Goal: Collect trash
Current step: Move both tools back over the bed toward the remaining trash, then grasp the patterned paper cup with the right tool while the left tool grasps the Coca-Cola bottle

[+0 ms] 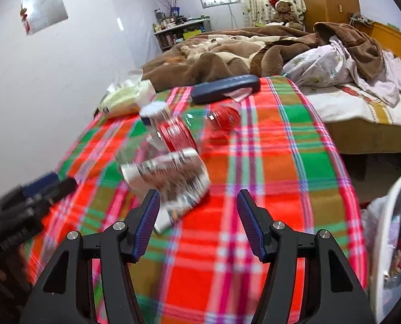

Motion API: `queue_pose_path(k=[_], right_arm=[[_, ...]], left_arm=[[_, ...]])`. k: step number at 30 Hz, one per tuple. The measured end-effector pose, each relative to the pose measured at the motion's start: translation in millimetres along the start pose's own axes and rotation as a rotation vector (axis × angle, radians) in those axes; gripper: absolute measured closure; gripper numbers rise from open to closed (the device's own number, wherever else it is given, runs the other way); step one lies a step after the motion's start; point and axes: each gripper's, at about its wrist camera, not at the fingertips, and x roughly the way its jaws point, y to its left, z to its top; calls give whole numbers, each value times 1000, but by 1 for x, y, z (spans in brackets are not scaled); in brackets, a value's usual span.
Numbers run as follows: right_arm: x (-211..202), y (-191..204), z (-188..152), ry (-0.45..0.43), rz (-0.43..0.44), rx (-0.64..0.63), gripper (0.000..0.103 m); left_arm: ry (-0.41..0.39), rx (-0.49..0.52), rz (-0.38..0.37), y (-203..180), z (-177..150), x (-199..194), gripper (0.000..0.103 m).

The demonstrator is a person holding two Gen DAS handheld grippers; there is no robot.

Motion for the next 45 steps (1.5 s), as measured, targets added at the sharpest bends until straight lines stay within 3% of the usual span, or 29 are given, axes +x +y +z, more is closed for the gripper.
queue_pose_path(k=[10, 20, 24, 26, 29, 39, 45], right_arm=[[35, 10, 25, 66, 54, 102, 42], [43, 1, 19, 184, -34, 82, 42], [44, -8, 18, 192, -2, 121, 42], [42, -8, 17, 190, 29, 137, 56], [41, -8, 16, 189, 42, 152, 64], [28, -21, 11, 163, 97, 174, 67], [12, -41, 16, 149, 69, 154, 70]], left_arm=[[19, 21, -47, 9, 19, 26, 41], [15, 48, -127, 0, 40, 39, 41], [20, 49, -140, -4, 47, 46, 41], [16, 59, -140, -6, 48, 46, 40], [29, 71, -145, -9, 50, 52, 39], [85, 137, -213, -36, 56, 77, 34], [119, 155, -238, -50, 58, 94, 34]])
